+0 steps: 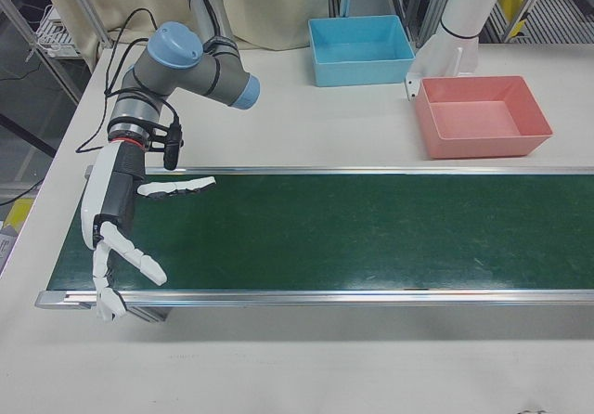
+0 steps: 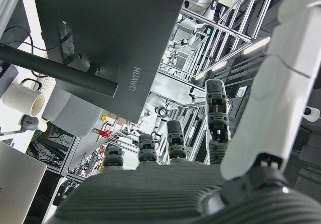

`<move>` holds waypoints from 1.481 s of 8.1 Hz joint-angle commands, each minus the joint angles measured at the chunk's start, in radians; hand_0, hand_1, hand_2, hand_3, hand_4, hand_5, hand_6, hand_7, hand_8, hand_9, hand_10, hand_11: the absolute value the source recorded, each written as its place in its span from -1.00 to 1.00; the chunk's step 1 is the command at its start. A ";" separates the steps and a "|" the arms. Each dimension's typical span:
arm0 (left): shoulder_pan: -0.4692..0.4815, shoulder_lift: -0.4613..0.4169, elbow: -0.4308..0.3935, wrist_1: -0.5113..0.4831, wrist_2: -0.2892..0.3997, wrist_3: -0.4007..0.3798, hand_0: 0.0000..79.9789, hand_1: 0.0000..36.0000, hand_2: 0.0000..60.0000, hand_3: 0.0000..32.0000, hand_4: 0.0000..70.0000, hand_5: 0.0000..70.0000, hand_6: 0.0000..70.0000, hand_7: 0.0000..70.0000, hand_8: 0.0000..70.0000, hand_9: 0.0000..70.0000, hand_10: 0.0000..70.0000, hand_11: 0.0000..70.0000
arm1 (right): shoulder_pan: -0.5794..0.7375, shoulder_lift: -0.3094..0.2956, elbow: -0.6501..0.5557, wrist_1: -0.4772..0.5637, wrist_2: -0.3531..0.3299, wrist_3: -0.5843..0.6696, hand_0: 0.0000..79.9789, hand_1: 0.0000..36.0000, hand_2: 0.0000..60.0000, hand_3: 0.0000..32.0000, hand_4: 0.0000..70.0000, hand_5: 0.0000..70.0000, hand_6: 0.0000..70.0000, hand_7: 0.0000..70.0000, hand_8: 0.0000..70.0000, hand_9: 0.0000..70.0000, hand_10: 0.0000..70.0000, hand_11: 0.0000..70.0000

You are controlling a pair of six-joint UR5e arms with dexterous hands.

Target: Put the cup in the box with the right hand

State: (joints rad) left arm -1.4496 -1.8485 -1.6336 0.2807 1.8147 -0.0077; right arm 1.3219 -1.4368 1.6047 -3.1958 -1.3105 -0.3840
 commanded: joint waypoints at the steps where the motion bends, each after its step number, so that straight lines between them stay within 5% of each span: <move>1: 0.000 0.000 0.000 0.000 0.000 0.000 -1.00 -1.00 -1.00 -1.00 -1.00 -1.00 -1.00 -1.00 -1.00 -1.00 -1.00 -1.00 | -0.001 0.022 0.001 -0.021 0.002 0.004 0.95 0.99 0.52 -1.00 -0.57 -0.57 -0.61 0.05 -0.51 -0.17 -0.42 -0.04; 2: 0.000 0.000 0.001 0.000 0.000 0.000 -1.00 -1.00 -1.00 -1.00 -1.00 -1.00 -1.00 -1.00 -1.00 -1.00 -1.00 -1.00 | -0.001 0.028 -0.002 -0.057 0.005 0.005 1.00 1.00 1.00 -1.00 -0.36 -0.38 -0.43 0.54 -0.15 0.32 -0.04 0.50; 3: 0.000 0.000 0.001 0.000 0.000 0.000 -1.00 -1.00 -1.00 -1.00 -1.00 -1.00 -1.00 -1.00 -1.00 -1.00 -1.00 -1.00 | -0.006 0.030 -0.002 -0.061 0.004 0.005 1.00 1.00 1.00 -1.00 0.23 -0.36 -0.33 0.79 0.15 0.70 0.19 0.79; 4: 0.000 0.000 0.001 0.000 0.000 0.000 -1.00 -1.00 -1.00 -1.00 -1.00 -1.00 -1.00 -1.00 -1.00 -1.00 -1.00 -1.00 | -0.012 0.032 0.007 -0.061 0.004 0.005 1.00 1.00 1.00 -1.00 1.00 -0.25 0.23 1.00 1.00 1.00 1.00 1.00; 6: 0.000 0.000 0.001 0.000 0.000 0.000 -1.00 -1.00 -1.00 -1.00 -1.00 -1.00 -1.00 -1.00 -1.00 -1.00 -1.00 -1.00 | -0.012 0.032 0.027 -0.059 0.004 0.014 1.00 1.00 1.00 -1.00 1.00 -0.17 0.48 1.00 1.00 1.00 1.00 1.00; 12: 0.000 0.000 0.001 0.000 0.000 0.000 -1.00 -1.00 -1.00 -1.00 -1.00 -1.00 -1.00 -1.00 -1.00 -1.00 -1.00 -1.00 | -0.015 0.029 0.030 -0.059 0.004 0.020 1.00 1.00 1.00 -1.00 1.00 -0.21 0.29 1.00 1.00 1.00 1.00 1.00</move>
State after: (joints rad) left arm -1.4496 -1.8489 -1.6326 0.2807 1.8147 -0.0077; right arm 1.3066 -1.4066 1.6333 -3.2555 -1.3070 -0.3646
